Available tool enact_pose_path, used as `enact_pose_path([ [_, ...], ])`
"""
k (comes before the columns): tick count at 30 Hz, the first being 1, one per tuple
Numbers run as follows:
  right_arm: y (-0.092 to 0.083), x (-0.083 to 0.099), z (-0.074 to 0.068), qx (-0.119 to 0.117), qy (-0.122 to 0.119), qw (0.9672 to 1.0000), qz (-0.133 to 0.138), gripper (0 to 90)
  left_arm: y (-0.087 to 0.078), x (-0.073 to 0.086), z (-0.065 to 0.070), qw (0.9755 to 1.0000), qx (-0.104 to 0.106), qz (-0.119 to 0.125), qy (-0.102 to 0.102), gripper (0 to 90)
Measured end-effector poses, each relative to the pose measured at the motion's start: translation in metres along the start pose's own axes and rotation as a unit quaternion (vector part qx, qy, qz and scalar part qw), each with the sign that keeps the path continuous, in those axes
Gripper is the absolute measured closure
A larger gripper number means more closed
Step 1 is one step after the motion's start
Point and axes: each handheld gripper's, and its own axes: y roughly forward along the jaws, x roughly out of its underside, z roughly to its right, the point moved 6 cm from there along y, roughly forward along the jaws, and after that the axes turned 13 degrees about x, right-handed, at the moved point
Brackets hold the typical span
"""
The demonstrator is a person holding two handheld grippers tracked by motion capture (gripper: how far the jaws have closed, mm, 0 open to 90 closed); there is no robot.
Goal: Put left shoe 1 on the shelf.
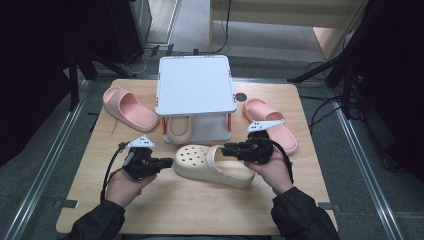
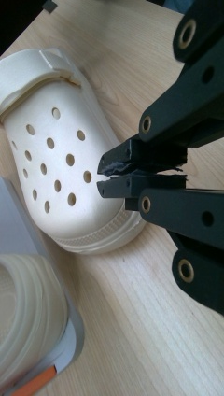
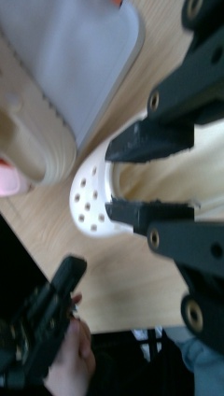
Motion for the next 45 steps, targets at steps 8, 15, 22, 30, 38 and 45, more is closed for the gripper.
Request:
enact_pose_path([
  [8,0.025,-0.012,0.022,0.032,0.001,0.9995,-0.006,86.8,0.016,0.007,0.003,1.0000,0.004,-0.001,-0.005,86.3],
  [15,0.046,-0.008,0.024,0.038,-0.009,0.9989,-0.027,86.9,0.031,0.011,-0.001,0.9999,0.004,-0.014,-0.005,85.3],
  [22,0.044,-0.004,0.020,0.048,-0.006,0.9987,-0.017,87.8,0.033,0.008,-0.001,0.9998,0.014,-0.013,-0.002,85.5],
  [30,0.036,0.005,0.014,0.049,0.001,0.9986,-0.017,88.4,0.038,0.003,-0.002,0.9997,0.014,-0.020,0.009,85.3],
  [38,0.028,0.018,0.004,0.054,0.002,0.9983,-0.022,90.0,0.042,-0.007,-0.010,0.9997,0.017,-0.017,0.000,84.9],
  [45,0.024,0.027,-0.005,0.053,0.013,0.9981,-0.027,90.0,0.046,-0.016,-0.016,0.9994,0.026,-0.025,0.000,83.8],
])
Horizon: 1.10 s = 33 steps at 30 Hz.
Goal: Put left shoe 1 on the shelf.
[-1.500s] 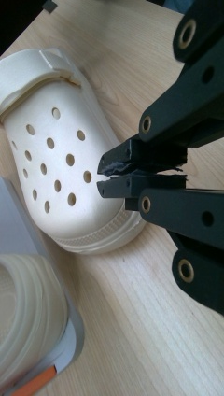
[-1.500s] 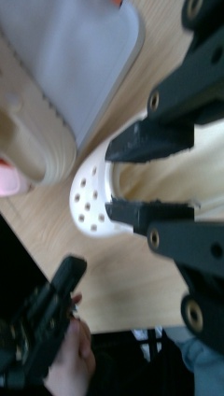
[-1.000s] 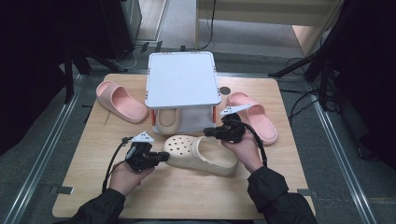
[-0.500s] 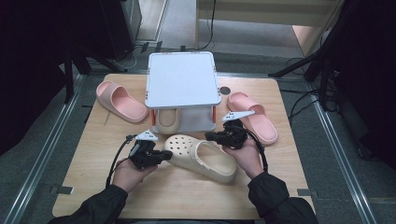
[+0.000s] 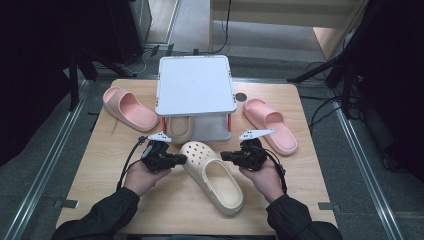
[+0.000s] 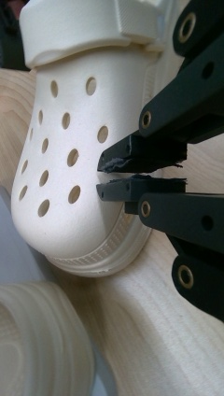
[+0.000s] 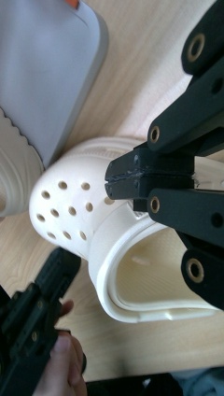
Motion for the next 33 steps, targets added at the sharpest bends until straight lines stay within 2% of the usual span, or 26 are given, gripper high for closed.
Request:
enact_pose_path([
  [3,-0.002,0.004,-0.003,0.000,0.001,1.0000,0.001,90.0,0.003,-0.004,-0.002,1.0000,0.002,0.001,0.001,83.8],
  [11,-0.006,0.014,-0.011,0.015,0.011,0.9998,-0.004,90.0,0.013,-0.013,-0.004,0.9997,0.024,0.004,-0.009,84.5],
  [13,-0.005,0.017,-0.013,0.018,0.009,0.9997,-0.010,90.0,0.017,-0.014,-0.003,0.9997,0.024,0.003,-0.006,84.5],
  [15,-0.006,0.019,-0.015,0.021,0.010,0.9997,-0.011,90.0,0.018,-0.017,-0.002,0.9999,0.016,-0.001,0.006,85.1],
  [17,-0.007,0.020,-0.016,0.026,0.008,0.9996,-0.009,90.0,0.019,-0.018,-0.003,0.9998,0.018,0.000,0.003,84.7],
  [21,-0.008,0.022,-0.018,0.020,0.015,0.9996,-0.012,88.9,0.022,-0.021,-0.002,0.9998,0.009,-0.002,0.015,84.8],
  [23,-0.009,0.023,-0.018,0.025,0.014,0.9995,-0.012,87.6,0.024,-0.022,-0.001,0.9998,0.005,0.001,0.018,84.4],
  [25,-0.011,0.023,-0.018,0.041,0.008,0.9991,-0.010,87.5,0.023,-0.023,-0.001,0.9998,0.007,-0.006,0.020,83.0],
  [27,-0.016,0.022,-0.017,0.049,0.005,0.9988,-0.002,86.4,0.020,-0.025,0.000,0.9998,0.018,-0.002,0.012,81.8],
  [33,-0.037,0.017,-0.014,0.049,0.030,0.9979,0.030,78.0,0.006,-0.028,0.008,0.9992,0.036,-0.009,0.013,80.0],
])
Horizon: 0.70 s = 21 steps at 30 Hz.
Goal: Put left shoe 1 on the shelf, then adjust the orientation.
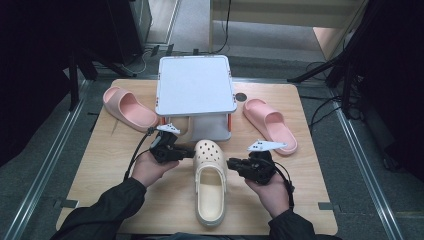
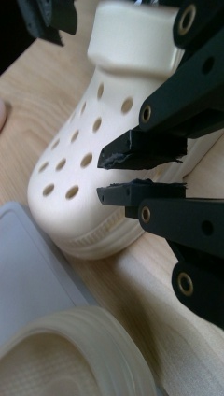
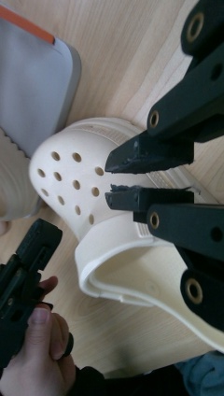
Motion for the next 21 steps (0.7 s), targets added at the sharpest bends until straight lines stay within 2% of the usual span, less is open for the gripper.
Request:
enact_pose_path([
  [1,-0.005,0.000,-0.001,0.004,-0.001,1.0000,0.007,74.8,-0.003,-0.001,0.001,1.0000,-0.002,0.000,0.004,79.3],
  [3,-0.011,0.000,-0.004,0.009,-0.007,0.9998,0.018,70.2,-0.012,-0.006,0.005,0.9999,0.014,0.009,-0.002,79.1],
  [5,-0.017,0.004,-0.007,0.012,-0.012,0.9995,0.027,65.7,-0.023,-0.011,0.006,0.9998,0.010,0.017,0.006,79.4],
  [10,-0.022,0.018,-0.014,0.006,-0.002,0.9999,0.011,61.4,-0.042,-0.017,0.007,0.9995,0.003,0.032,0.009,79.7],
  [15,-0.022,0.024,-0.021,-0.002,0.003,1.0000,0.001,55.5,-0.054,-0.022,0.007,0.9996,0.001,0.029,0.004,79.7],
  [21,-0.015,0.028,-0.025,-0.008,0.001,0.9999,-0.008,56.9,-0.062,-0.029,0.010,0.9995,0.003,0.031,0.011,80.3],
])
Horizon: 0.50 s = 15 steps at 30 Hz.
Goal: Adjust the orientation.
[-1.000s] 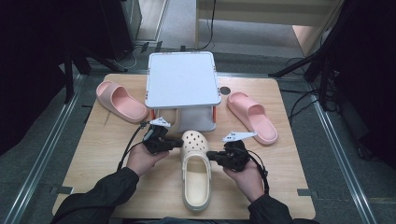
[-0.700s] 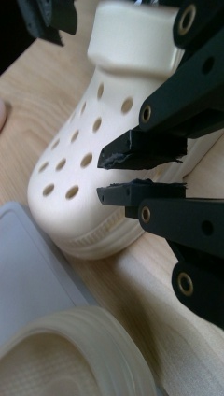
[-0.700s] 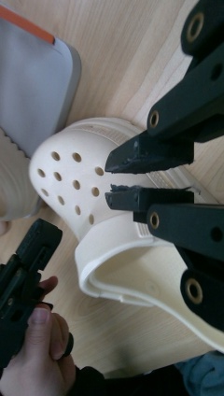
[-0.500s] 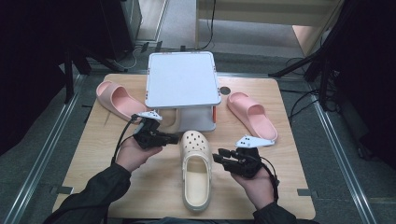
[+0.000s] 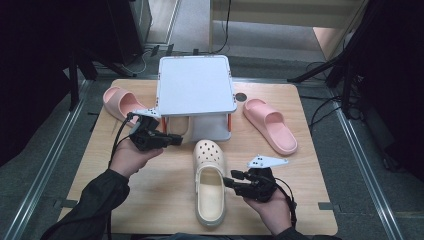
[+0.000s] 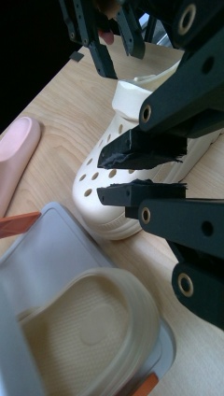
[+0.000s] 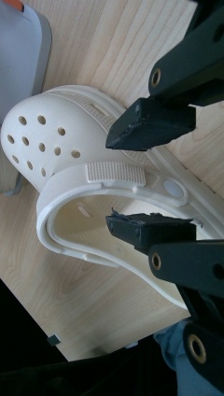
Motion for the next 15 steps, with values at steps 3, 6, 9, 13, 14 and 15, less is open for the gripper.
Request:
enact_pose_path([
  [3,0.004,0.001,0.000,0.001,0.001,1.0000,-0.006,56.0,-0.005,-0.005,0.000,1.0000,0.000,0.005,0.002,80.9],
  [6,0.008,0.002,0.000,0.004,0.002,0.9999,-0.011,55.3,-0.011,-0.010,-0.002,0.9999,-0.003,0.010,0.000,81.3],
  [9,0.012,0.003,-0.001,0.004,0.001,0.9999,-0.016,54.3,-0.017,-0.015,-0.004,0.9999,-0.005,0.015,-0.001,81.4],
  [13,0.017,0.006,-0.002,0.007,0.003,0.9996,-0.027,53.6,-0.025,-0.025,-0.005,0.9998,-0.005,0.019,0.002,82.1],
  [14,0.019,0.007,-0.002,0.006,0.005,0.9996,-0.028,53.5,-0.026,-0.026,-0.005,0.9998,-0.004,0.020,0.001,82.3],
  [15,0.020,0.007,-0.002,0.006,0.005,0.9995,-0.029,53.3,-0.029,-0.029,-0.006,0.9997,-0.004,0.023,0.001,82.4],
])
